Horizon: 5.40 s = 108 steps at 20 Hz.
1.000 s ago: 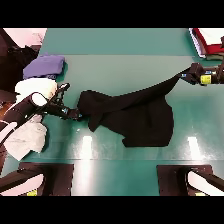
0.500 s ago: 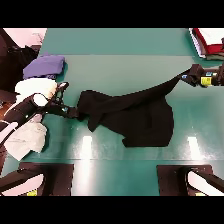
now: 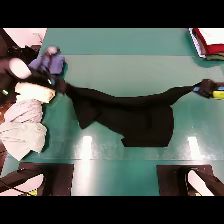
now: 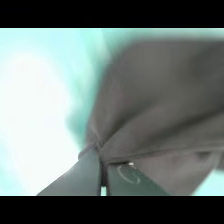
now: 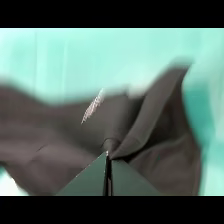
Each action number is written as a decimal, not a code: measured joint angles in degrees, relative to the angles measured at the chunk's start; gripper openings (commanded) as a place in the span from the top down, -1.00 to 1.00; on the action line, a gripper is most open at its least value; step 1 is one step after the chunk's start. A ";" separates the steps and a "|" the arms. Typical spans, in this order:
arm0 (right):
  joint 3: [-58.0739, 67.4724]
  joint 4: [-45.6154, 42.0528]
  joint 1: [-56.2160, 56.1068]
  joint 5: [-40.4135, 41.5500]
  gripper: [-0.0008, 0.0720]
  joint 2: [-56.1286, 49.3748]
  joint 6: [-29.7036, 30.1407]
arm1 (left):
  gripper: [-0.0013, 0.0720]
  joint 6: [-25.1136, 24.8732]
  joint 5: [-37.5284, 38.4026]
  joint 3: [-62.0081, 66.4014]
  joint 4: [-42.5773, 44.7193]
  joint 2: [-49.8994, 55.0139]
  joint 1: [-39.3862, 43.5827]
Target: Fold the shirts.
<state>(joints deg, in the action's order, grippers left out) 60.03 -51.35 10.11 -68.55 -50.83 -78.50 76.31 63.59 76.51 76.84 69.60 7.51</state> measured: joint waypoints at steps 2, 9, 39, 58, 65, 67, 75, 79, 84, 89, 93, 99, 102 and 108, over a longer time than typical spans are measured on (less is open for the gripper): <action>3.65 2.27 2.60 3.08 0.94 2.10 0.72 | 0.90 0.20 2.12 12.17 1.42 0.00 0.00; 30.01 6.21 5.81 10.27 0.94 2.73 3.43 | 0.90 0.35 -0.04 43.47 2.62 -5.25 0.04; 56.50 -9.86 -3.89 -26.47 0.95 -40.11 -10.54 | 0.90 4.83 10.99 25.53 -9.86 19.28 0.02; 36.02 -22.88 -6.49 -5.88 0.95 -44.11 -4.76 | 0.90 -11.67 -9.49 16.02 -5.01 28.11 0.04; 21.00 -19.85 -6.75 -2.27 0.94 -39.43 -4.52 | 0.55 -13.00 -10.14 9.09 -4.28 28.11 0.02; 18.62 -16.94 -6.75 -0.79 0.75 -38.58 -4.52 | -0.79 -11.85 -10.51 8.63 -4.02 28.11 0.02; 16.22 -13.20 -5.38 -5.60 0.01 -32.41 -4.37 | -0.78 -1.92 -1.38 12.46 4.15 25.83 -2.29; 16.04 -12.87 -2.95 -12.15 0.12 -24.55 -3.13 | -0.78 1.18 6.16 6.40 0.37 19.85 -7.61; 16.04 -12.66 -1.90 -16.13 0.12 -17.49 -2.49 | -0.78 0.04 5.60 -16.87 -8.07 8.63 -10.82; 16.04 -12.63 -3.85 -17.27 0.12 -14.99 -2.34 | -0.78 -1.25 1.16 -31.89 -14.40 2.29 -11.63; 16.04 -12.66 -5.44 -18.03 0.12 -14.56 -2.34 | -0.19 -2.05 0.42 -35.54 -18.47 1.31 -11.30; 13.05 -13.11 -0.94 -22.32 0.12 -13.18 -2.36 | 0.90 -3.02 1.79 -36.28 -18.53 1.16 -9.07; 4.04 -13.42 4.79 -22.27 -0.10 -9.81 -2.40 | 0.90 -3.13 2.99 -33.20 -18.99 1.03 -8.81; -21.40 -14.38 15.61 -18.53 -0.22 -3.87 -2.51 | 0.90 -3.19 5.03 -26.71 -20.22 0.96 -8.63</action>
<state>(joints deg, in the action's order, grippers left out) 38.63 -65.73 25.71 -87.09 -54.70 -81.01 73.12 68.62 49.80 56.62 70.57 -1.13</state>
